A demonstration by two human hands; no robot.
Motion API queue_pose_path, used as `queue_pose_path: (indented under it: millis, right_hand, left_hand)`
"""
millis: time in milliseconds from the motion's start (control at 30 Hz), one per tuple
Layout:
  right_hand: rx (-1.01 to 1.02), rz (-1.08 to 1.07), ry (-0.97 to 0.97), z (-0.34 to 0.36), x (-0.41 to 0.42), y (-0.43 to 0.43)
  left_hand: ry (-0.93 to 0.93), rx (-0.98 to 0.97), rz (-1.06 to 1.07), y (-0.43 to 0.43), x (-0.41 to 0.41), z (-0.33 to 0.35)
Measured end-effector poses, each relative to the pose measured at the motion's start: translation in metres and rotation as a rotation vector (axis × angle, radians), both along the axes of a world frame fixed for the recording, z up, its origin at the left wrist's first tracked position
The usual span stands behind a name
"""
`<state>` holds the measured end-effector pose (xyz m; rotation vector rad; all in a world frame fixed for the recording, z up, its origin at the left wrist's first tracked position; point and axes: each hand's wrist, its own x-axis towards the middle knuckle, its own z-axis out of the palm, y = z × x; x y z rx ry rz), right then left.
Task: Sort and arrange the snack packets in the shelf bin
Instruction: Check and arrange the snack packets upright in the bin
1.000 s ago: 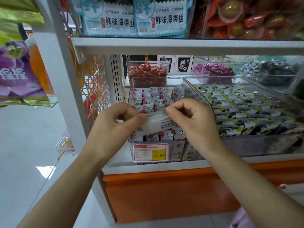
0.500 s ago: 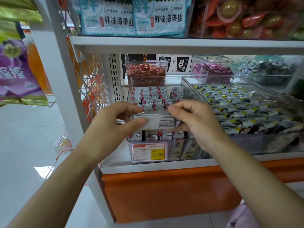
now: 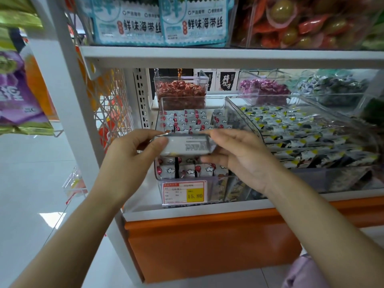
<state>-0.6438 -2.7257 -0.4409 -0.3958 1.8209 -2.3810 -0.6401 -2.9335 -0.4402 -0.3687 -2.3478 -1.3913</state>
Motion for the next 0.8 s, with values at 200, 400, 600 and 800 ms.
queue_pose_path:
  millis: [200,400,600,800]
  right_hand:
    - [0.206,-0.090,0.304,-0.006,-0.001,-0.010]
    - [0.229,-0.457,0.279,0.005,-0.027,-0.009]
    - [0.551,-0.590,0.400,0.026,-0.078,-0.028]
    - [1.044,-0.383,0.602,0.022,-0.123,-0.054]
  left_hand:
    - [0.087,0.058,0.073,0.001,-0.002,-0.001]
    - [0.166,-0.215,0.036,-0.004,-0.022,-0.006]
    - [-0.043,-0.439,-0.062,-0.006,-0.037,-0.029]
    - [-0.071,-0.439,-0.072,-0.008,-0.043,-0.030]
